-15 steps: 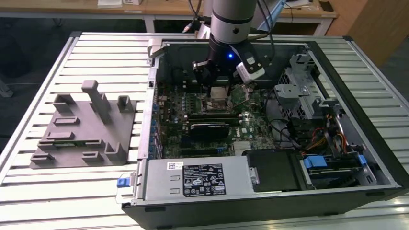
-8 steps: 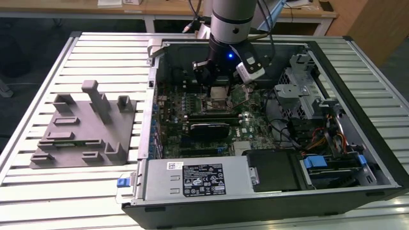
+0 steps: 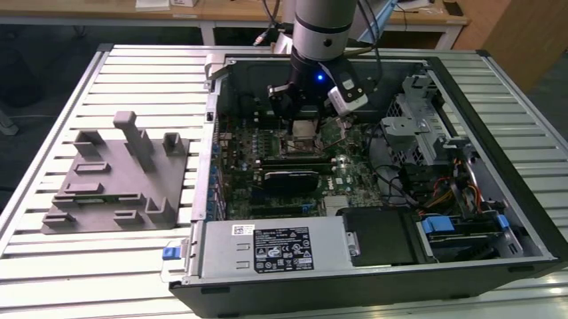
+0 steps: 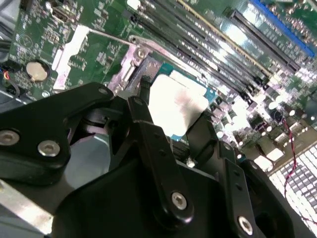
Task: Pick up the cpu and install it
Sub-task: 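Place the cpu into insertion slot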
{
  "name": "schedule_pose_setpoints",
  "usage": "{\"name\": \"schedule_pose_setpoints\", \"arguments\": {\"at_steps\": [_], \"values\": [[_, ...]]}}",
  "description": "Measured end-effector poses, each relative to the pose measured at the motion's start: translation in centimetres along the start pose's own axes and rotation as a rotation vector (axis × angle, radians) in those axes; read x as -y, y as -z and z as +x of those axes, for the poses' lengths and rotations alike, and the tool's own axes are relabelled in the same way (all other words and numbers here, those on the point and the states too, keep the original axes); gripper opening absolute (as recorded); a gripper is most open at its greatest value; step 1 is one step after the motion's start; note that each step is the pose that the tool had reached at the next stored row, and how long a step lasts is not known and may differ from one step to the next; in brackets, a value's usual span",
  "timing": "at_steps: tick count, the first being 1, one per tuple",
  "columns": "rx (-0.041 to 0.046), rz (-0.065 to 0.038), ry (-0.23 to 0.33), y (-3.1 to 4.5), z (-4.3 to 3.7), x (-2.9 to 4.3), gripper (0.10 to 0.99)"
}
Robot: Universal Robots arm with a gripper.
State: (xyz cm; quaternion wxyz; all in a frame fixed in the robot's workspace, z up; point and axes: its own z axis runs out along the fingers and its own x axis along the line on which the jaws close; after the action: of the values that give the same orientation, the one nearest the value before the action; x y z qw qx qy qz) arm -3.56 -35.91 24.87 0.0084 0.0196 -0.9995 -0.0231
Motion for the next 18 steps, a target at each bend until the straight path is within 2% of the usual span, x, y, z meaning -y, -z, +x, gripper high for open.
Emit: {"name": "schedule_pose_setpoints", "arguments": {"at_steps": [18], "values": [[0.0152,-0.005,-0.328,-0.13,0.00,0.01,0.541]]}}
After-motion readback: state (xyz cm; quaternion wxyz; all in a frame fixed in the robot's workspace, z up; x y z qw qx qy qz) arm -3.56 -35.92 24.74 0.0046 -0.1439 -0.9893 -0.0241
